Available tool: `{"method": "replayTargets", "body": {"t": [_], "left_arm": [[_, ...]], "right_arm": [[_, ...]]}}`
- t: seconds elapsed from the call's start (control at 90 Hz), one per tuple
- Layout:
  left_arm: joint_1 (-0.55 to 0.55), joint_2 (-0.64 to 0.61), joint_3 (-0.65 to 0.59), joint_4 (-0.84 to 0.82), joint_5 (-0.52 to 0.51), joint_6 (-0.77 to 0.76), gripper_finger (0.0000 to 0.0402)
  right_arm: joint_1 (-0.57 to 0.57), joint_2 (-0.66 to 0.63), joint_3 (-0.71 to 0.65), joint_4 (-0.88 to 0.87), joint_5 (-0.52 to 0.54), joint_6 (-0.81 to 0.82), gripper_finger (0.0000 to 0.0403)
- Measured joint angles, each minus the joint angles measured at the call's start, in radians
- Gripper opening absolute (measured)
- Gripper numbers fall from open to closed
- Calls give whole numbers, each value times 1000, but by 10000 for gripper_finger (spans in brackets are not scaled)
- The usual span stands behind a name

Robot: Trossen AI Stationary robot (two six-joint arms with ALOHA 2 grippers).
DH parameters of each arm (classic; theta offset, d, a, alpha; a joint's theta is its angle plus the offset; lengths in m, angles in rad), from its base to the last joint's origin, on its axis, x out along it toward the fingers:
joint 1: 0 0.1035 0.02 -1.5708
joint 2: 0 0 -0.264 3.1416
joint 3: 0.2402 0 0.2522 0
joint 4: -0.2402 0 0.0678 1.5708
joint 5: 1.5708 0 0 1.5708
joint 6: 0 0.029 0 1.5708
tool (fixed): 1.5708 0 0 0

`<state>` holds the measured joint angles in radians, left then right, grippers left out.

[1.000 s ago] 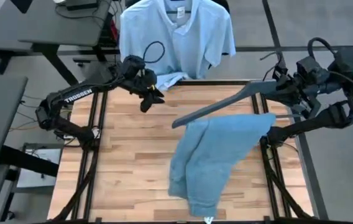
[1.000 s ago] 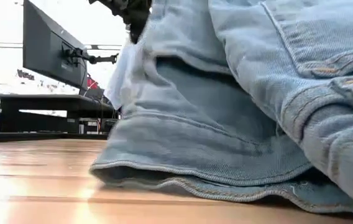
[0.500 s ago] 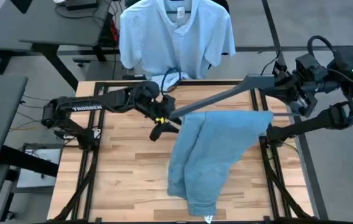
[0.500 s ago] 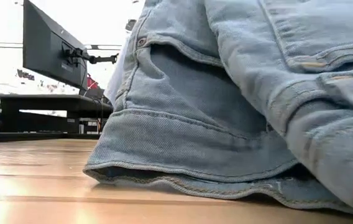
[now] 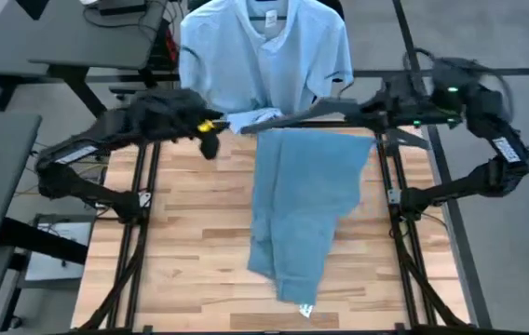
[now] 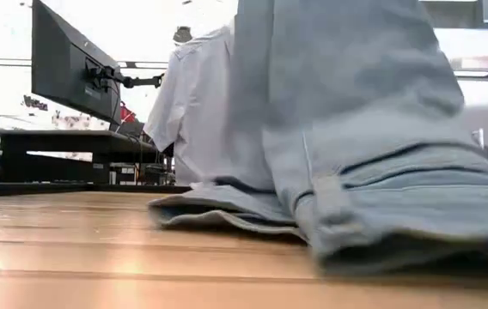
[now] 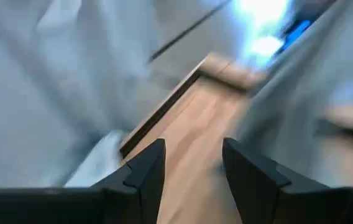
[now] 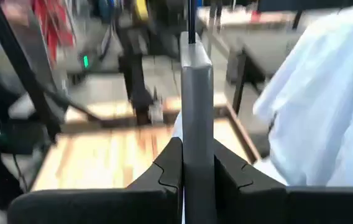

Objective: Hang clothes
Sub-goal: Hang the blue jeans on the rack

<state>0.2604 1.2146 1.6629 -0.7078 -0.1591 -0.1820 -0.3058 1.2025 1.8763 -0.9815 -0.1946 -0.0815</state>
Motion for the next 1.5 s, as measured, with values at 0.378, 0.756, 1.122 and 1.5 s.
{"method": "replayTargets", "body": {"t": [0.378,0.756,1.122,1.5], "left_arm": [[-6,241,177,37,238,155,143],[-6,377,248,98,387,241,143],[7,406,246,179,415,275,131],[47,382,242,102,385,345,20]], "right_arm": [[9,97,0,34,-43,-58,29],[-12,95,0,59,-47,-24,29],[-17,115,0,105,-46,-21,29],[-21,132,16,144,-35,-45,105]]}}
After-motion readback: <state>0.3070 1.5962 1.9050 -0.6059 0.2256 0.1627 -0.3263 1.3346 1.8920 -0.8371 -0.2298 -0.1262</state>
